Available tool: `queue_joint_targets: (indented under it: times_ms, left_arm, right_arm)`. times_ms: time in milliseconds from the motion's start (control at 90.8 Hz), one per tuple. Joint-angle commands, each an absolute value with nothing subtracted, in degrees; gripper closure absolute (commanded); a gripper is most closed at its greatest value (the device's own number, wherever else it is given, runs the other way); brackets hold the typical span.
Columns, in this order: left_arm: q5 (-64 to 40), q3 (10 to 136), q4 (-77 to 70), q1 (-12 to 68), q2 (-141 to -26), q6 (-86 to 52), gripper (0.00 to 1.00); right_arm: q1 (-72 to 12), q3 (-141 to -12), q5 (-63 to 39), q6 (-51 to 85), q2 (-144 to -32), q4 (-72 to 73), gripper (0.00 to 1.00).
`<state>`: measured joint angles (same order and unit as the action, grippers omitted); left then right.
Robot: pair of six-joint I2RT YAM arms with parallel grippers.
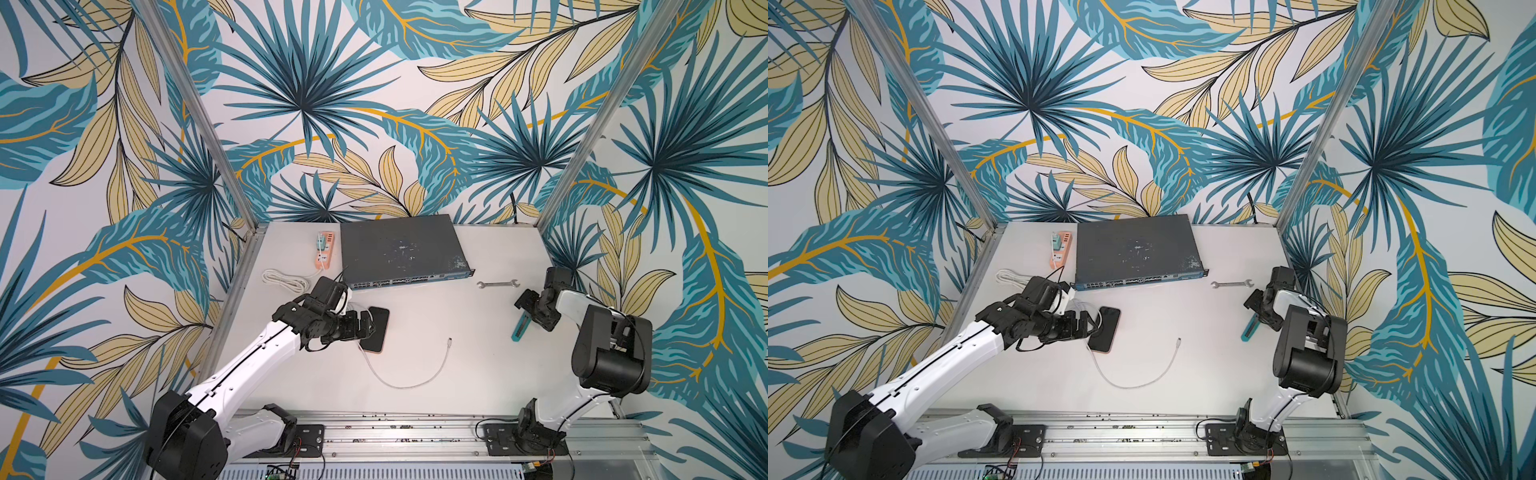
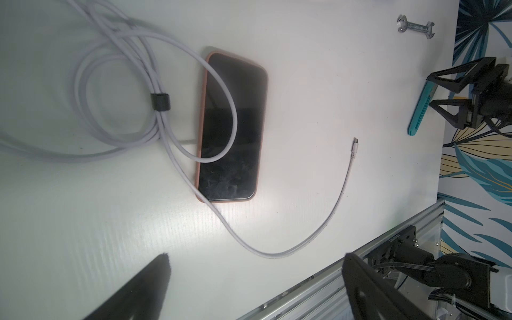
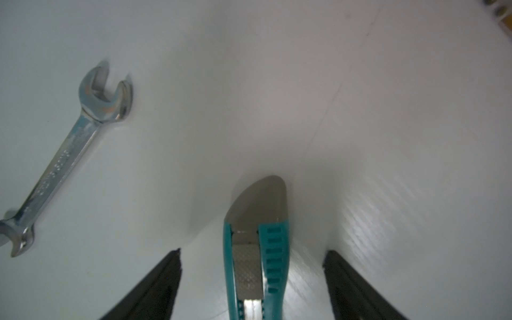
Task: Plug the charging cable into the phone
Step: Place the distractor at the center of the board, then pick up the charging cable from the center of the board.
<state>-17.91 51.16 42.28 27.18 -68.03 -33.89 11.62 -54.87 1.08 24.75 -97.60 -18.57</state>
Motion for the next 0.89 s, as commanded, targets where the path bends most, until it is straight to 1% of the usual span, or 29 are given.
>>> queue_joint_targets:
  times_ms: [0, 187, 286, 397, 595, 749, 881]
  left_arm:
    - [-17.2, 52.14, 41.27, 27.16, -69.28, -32.79, 0.0]
    - [-17.93, 54.94, 40.09, 26.81, -72.89, -31.03, 0.0]
    - [-17.23, 57.38, 41.37, 26.78, -73.58, -30.25, 0.0]
    - [-17.06, 59.29, 40.96, 26.41, -74.2, -29.13, 0.0]
    - [-16.36, 62.92, 45.26, 25.78, -77.54, -26.1, 0.0]
    - [-13.43, 61.32, 46.14, 25.69, -75.94, -25.23, 0.0]
    - [-12.52, 59.56, 46.26, 25.73, -75.06, -25.44, 0.0]
  right_arm:
    - [11.89, -52.63, 3.73, 24.11, -96.18, -18.81, 0.0]
    - [12.0, -50.41, 5.83, 25.76, -90.33, -17.57, 0.0]
    - [13.1, -48.64, 0.64, 27.99, -87.53, -15.54, 0.0]
    - [13.53, -50.5, -1.64, 29.6, -86.42, -18.93, 0.0]
    - [12.98, -53.5, -6.26, 26.09, -83.35, -25.13, 0.0]
    - [11.58, -55.4, -6.03, 23.66, -80.48, -30.95, 0.0]
    - [8.05, -56.0, -5.29, 23.86, -79.7, -36.1, 0.0]
